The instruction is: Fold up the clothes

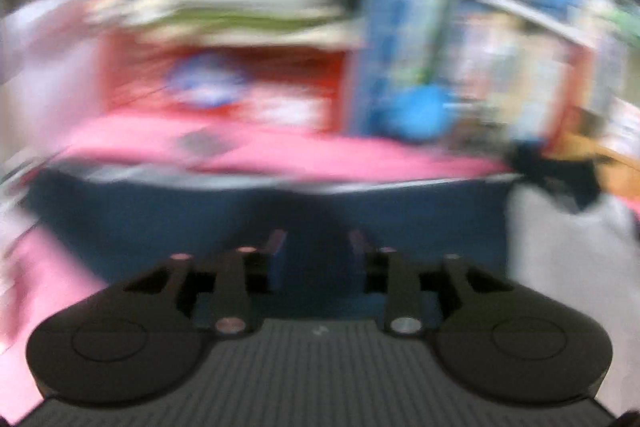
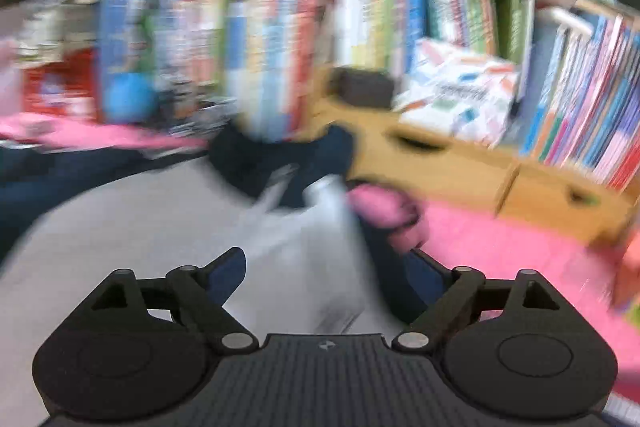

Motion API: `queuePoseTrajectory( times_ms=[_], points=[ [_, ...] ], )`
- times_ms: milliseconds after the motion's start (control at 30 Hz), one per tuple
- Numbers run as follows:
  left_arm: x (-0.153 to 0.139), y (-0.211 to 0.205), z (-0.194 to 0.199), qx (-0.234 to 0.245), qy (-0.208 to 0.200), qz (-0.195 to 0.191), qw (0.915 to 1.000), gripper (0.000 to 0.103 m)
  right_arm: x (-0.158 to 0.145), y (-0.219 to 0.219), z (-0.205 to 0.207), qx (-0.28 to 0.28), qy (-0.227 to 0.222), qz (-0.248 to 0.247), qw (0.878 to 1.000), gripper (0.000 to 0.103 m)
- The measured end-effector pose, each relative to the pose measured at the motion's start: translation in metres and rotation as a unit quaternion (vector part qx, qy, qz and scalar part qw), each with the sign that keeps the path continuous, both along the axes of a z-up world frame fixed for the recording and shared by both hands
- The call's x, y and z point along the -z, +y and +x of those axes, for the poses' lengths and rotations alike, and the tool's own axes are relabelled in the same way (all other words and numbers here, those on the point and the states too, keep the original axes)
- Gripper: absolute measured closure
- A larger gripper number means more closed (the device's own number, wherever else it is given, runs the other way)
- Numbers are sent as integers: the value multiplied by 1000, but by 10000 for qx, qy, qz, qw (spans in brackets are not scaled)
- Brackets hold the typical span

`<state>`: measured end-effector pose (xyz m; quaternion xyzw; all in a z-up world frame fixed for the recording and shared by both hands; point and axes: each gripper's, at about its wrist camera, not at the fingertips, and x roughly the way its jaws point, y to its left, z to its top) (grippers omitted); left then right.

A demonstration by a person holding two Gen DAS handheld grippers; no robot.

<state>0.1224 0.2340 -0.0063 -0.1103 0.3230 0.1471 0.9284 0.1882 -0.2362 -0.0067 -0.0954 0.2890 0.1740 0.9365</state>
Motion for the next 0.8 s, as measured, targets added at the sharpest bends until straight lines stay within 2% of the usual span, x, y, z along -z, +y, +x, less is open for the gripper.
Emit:
queuePoseTrajectory(
  times_ms=[100,167,267,333,400,433,467,500,533,600,733,800],
  points=[
    [10,55,-11,-1089,124,-192,9938,59,3,5,-62,-494,33,76,9987,12],
    [11,80,-15,-1500,72,-203,9884,47,5,11,-96,-636,21,27,9980,12],
    [22,107,-4,-1658,242,-374,9851,41,8,19,-132,-699,90,-13,9975,12],
    [26,116,6,-1694,181,-406,9845,33,10,24,-146,-604,192,-18,9980,11],
    [29,125,17,-1851,152,-411,9817,32,12,30,-151,-451,277,-37,9986,11],
    [30,129,22,-1949,146,-359,9800,34,12,32,-153,-382,312,-32,9988,11],
    [32,133,26,-2040,150,-293,9784,63,13,33,-155,-324,337,20,9989,11],
    [33,137,30,-2131,154,-227,9766,84,14,34,-157,-267,361,71,9990,11],
    [33,143,33,-2176,172,-200,9757,101,15,35,-159,-212,392,129,9989,11],
    [22,154,41,-2124,0,-156,9771,101,18,37,-159,-141,535,287,9981,11],
    [-41,170,59,-2041,-619,767,9740,101,14,53,-156,-192,728,238,9969,11],
    [-53,176,69,-2064,-573,1001,9716,101,10,64,-156,-299,725,254,9966,11]
  ],
)
